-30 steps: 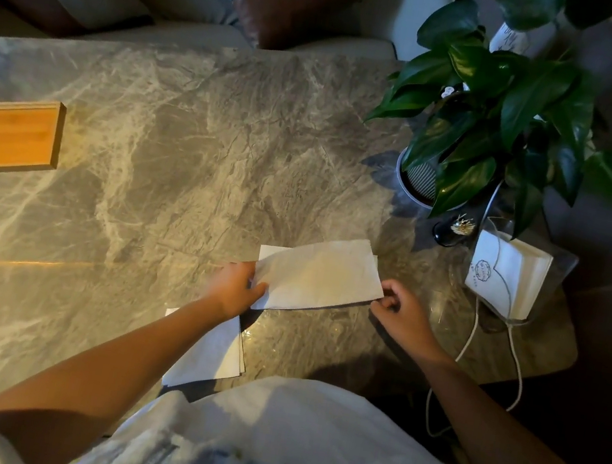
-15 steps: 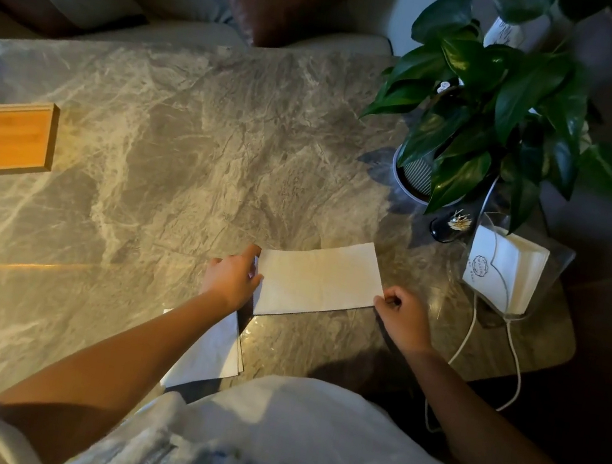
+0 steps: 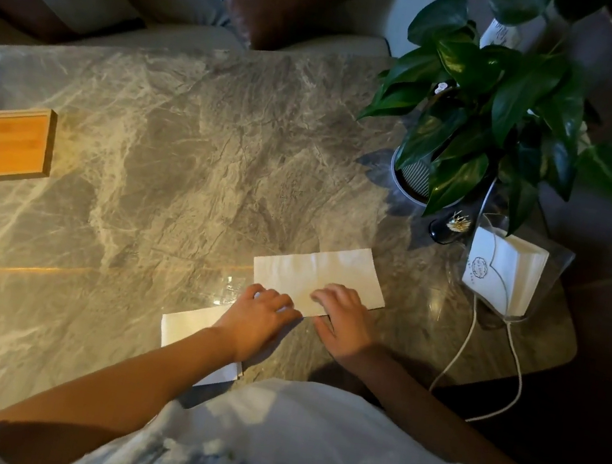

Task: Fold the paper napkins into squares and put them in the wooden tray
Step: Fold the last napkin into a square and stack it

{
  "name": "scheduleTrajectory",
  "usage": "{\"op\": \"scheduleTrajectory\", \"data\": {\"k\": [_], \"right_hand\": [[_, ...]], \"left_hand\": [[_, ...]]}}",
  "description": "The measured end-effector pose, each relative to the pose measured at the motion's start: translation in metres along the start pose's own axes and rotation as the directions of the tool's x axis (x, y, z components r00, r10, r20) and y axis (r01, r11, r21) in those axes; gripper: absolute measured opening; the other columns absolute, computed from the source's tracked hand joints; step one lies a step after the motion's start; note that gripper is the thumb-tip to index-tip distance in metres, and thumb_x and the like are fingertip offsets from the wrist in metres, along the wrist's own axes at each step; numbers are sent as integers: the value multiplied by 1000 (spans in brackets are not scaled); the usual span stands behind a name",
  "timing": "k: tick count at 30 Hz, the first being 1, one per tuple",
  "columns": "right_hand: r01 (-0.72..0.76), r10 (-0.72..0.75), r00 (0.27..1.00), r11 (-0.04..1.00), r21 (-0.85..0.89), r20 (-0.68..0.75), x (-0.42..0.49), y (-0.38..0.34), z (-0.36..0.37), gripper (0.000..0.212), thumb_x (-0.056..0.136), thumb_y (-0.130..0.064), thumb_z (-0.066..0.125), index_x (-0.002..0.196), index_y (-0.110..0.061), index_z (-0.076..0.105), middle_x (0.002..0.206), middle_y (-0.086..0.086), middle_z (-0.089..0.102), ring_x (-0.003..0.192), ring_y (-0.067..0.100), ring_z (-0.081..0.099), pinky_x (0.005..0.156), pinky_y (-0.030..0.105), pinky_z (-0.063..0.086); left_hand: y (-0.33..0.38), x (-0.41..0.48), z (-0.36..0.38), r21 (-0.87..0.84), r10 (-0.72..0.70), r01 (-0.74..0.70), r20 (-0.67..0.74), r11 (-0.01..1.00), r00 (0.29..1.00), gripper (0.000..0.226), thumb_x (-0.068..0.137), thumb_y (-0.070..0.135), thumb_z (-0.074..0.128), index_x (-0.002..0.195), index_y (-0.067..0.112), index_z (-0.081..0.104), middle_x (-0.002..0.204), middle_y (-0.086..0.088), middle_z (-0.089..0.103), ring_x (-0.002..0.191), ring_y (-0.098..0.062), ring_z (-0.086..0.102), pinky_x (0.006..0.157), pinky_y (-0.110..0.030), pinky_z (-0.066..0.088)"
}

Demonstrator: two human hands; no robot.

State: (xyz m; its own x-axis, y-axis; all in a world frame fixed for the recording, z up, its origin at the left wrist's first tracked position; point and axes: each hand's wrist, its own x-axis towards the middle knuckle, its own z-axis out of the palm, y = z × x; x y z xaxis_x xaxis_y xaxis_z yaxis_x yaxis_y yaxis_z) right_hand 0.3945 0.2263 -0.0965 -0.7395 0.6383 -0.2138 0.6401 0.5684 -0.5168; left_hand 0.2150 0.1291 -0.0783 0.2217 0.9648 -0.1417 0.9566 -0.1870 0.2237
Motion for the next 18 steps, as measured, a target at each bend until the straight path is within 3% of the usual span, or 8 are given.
{"op": "scheduleTrajectory", "data": {"k": [3,7,13,18], "right_hand": [[-31,32,999,999,22,-22,-8,6,8,32,91,-28,54,122,-18,55,119,3,55,108,21,49,87,38,47],[-117,121,990,992,57,-74,-11,19,3,29,91,-20,54,119,-15,57,116,4,58,107,21,50,89,38,46],[-216,214,965,976,3,-152,-21,36,-5,29,88,-15,56,117,-15,59,116,3,59,109,21,53,92,36,44],[-244,235,953,970,-20,-193,-29,33,-1,30,85,-12,59,115,-15,61,115,3,59,108,21,54,92,35,43]], "left_hand": [[-6,-7,7,-41,-29,35,137,999,990,39,87,23,47,125,21,54,122,-8,59,105,-32,58,96,-43,40],[-16,-10,8,-12,-38,43,263,999,964,52,89,33,46,139,24,37,139,-6,42,123,-28,44,105,-41,30],[-23,-14,-2,51,-6,-3,178,999,984,38,85,30,52,122,27,59,124,-9,57,107,-31,58,98,-44,38],[-24,-15,-4,98,-23,0,241,995,970,38,89,33,43,125,30,55,133,-6,50,116,-30,51,105,-45,30]]}}
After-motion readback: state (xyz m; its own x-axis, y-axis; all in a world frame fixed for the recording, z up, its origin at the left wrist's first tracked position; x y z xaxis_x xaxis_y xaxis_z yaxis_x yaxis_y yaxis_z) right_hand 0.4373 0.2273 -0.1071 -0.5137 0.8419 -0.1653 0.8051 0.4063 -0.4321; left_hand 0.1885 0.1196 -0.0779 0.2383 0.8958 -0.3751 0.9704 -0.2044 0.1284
